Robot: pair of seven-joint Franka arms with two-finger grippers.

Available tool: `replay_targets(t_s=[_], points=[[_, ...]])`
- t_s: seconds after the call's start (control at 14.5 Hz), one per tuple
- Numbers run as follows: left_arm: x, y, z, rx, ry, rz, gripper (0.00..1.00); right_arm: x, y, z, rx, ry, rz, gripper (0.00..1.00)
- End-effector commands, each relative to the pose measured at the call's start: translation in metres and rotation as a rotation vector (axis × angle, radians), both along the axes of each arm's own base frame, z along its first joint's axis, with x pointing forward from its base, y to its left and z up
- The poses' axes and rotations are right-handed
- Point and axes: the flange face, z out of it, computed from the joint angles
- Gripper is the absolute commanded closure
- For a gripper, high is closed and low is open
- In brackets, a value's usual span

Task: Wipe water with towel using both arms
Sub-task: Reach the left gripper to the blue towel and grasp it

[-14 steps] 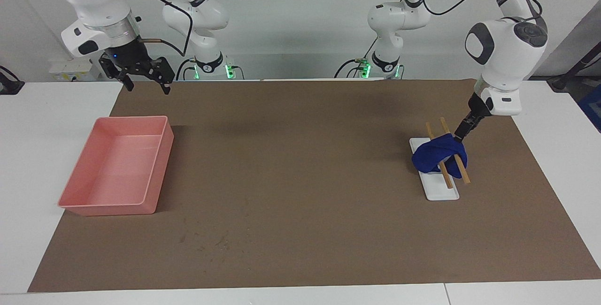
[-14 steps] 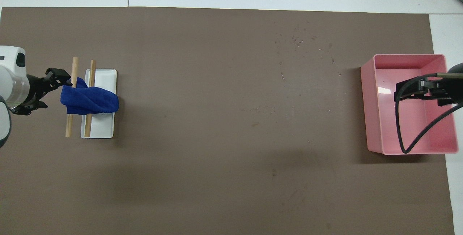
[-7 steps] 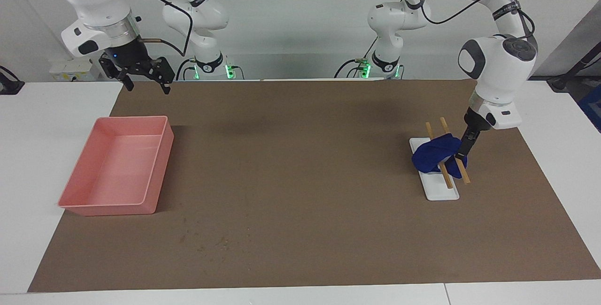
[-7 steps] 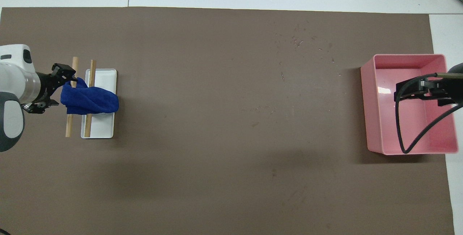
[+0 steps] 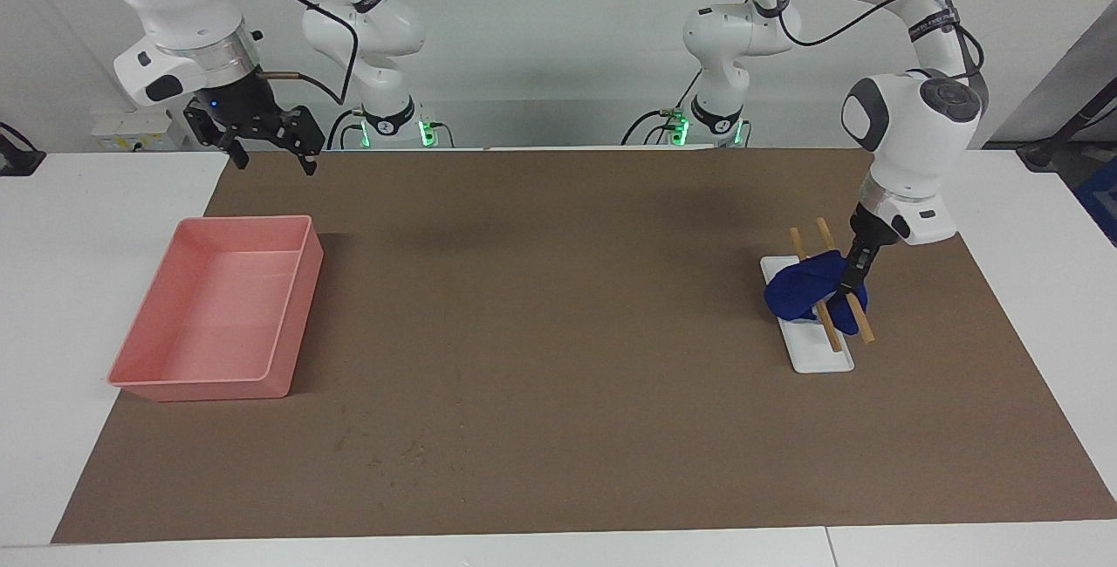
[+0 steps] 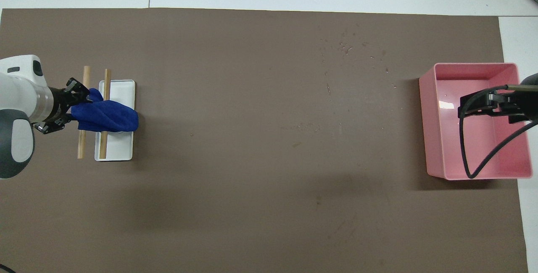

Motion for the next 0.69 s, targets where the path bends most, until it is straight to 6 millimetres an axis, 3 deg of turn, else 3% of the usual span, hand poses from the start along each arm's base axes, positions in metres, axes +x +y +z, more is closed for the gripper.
replay_targets(t_s=[0.0, 0.28, 0.62], points=[[-0.003, -0.003, 0.001, 0.008, 0.027, 0.018, 0.98, -0.006, -0.004, 0.0, -0.002, -0.016, 0.004, 0.0], [0.009, -0.004, 0.021, 0.003, 0.084, 0.026, 1.0, -0.006, -0.004, 0.0, -0.002, -0.015, 0.001, 0.0], [0.015, -0.019, 0.07, -0.037, 0.148, 0.062, 1.0, -0.006, -0.004, 0.0, -0.002, -0.015, -0.017, 0.0]])
